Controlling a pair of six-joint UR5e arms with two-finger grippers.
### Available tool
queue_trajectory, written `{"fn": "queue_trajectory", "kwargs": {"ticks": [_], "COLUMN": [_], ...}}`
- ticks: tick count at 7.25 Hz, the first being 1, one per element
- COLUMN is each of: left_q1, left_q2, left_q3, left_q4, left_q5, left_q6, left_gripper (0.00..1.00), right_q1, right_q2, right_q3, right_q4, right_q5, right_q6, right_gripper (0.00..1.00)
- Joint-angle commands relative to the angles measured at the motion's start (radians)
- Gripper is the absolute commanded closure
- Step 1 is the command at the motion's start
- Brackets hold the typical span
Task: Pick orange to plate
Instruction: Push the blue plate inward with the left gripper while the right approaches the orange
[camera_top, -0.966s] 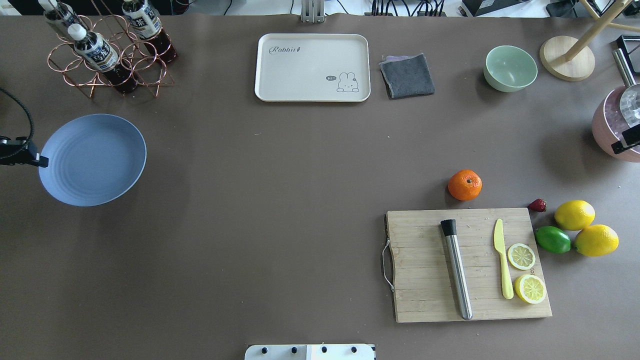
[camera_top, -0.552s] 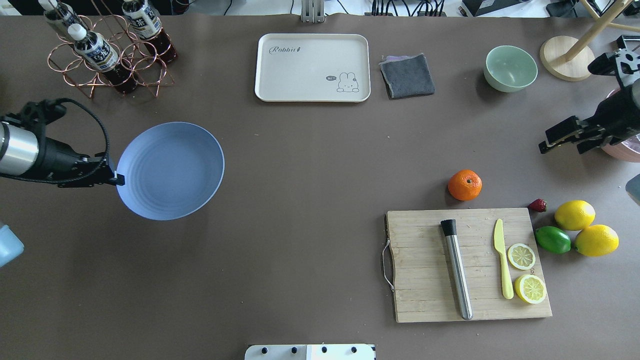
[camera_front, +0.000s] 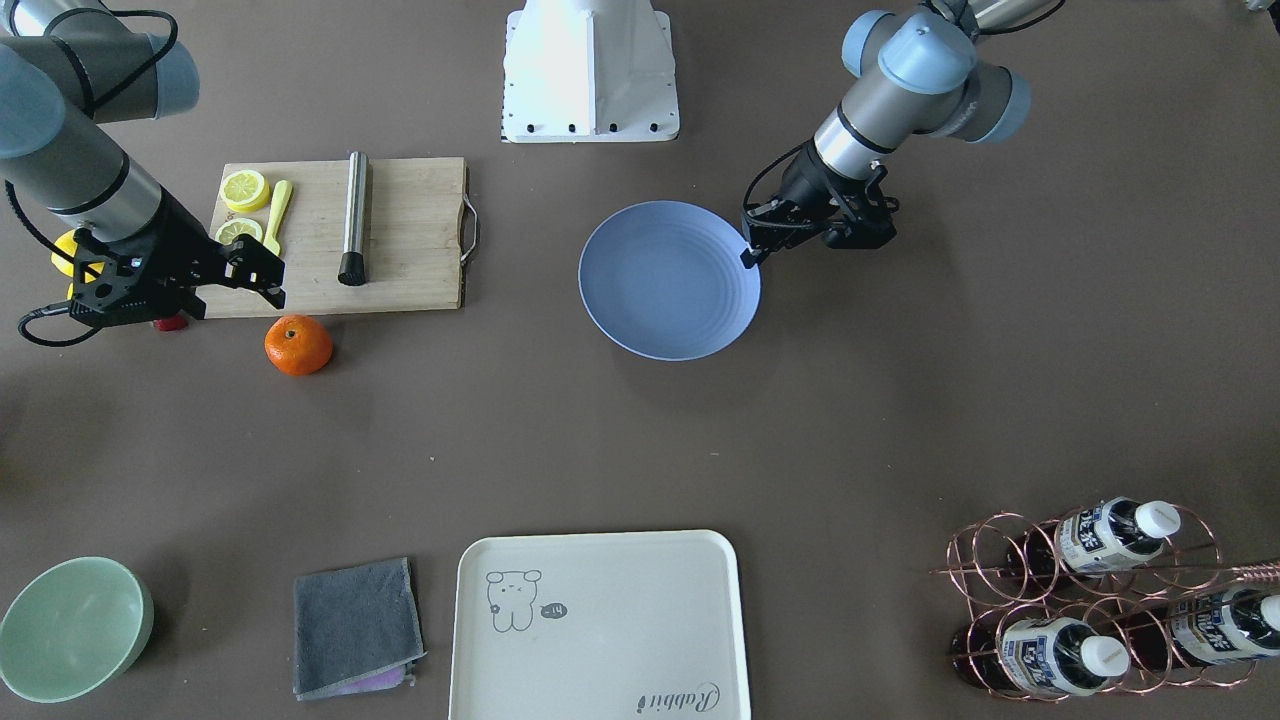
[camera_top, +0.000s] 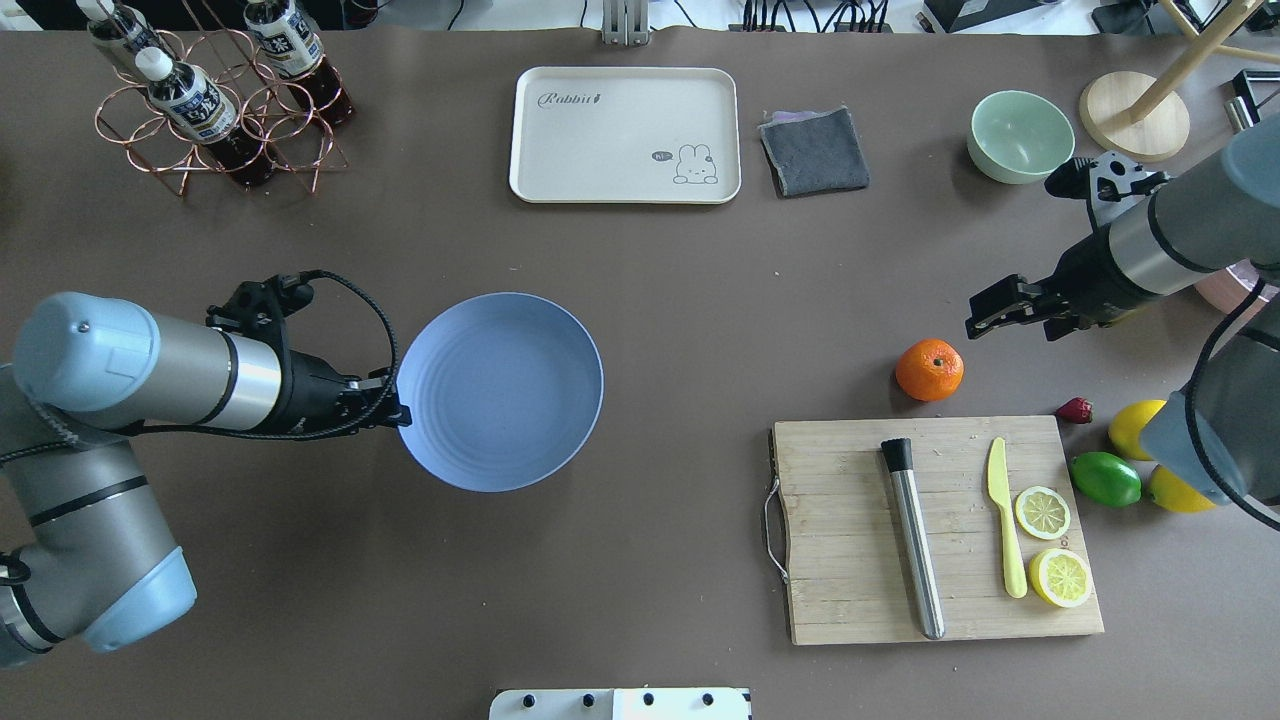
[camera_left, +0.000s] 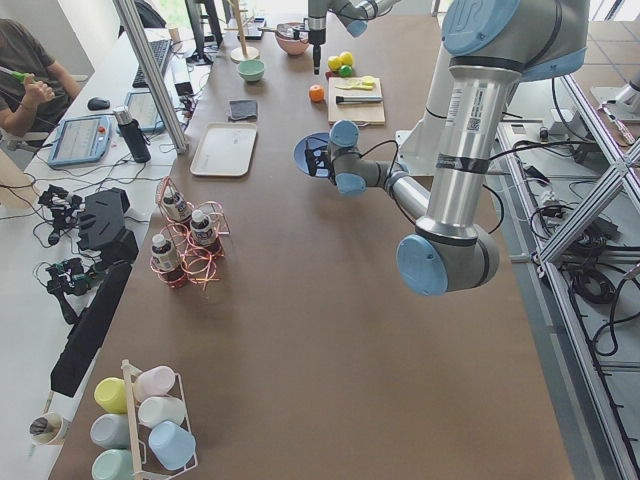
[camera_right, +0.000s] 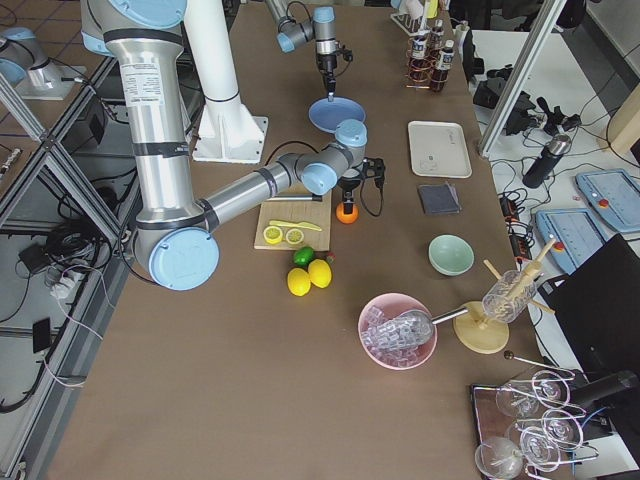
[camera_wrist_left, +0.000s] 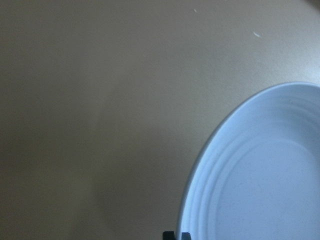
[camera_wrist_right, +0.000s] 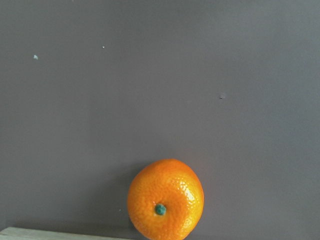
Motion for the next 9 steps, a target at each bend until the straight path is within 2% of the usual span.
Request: {"fn": "queue_trajectory", "kwargs": {"ticks": [1,4,7,9], "left_q1": [0.062,0.092,0.096,0.098], "left_q2": [-0.057,-0.073,-0.079,-0.079], "left_q3": [0.030,0.047,0.051,0.047], "left_q4": [0.033,0.033,0.033,0.033], "left_q5": [0.082,0.108,0.110,0.111], "left_q6": [-0.006,-0.049,-0.049,-0.057], "left_gripper": [1.00,1.00,1.00,1.00], "right_q1": [-0.052,-0.098,-0.110,-0.110], "right_q2": [0.006,0.089,0.095,0.095], "right_q3": [-0.033,-0.120,-0.166,-0.174], "right_q4": [0.003,0.002,0.003,0.003], "right_q5": [-0.038,-0.070,-0.130,-0.130], "right_q6": [0.002,0.001,-0.008,-0.010], "right_gripper": [0.00,0.00,0.00,0.00]}}
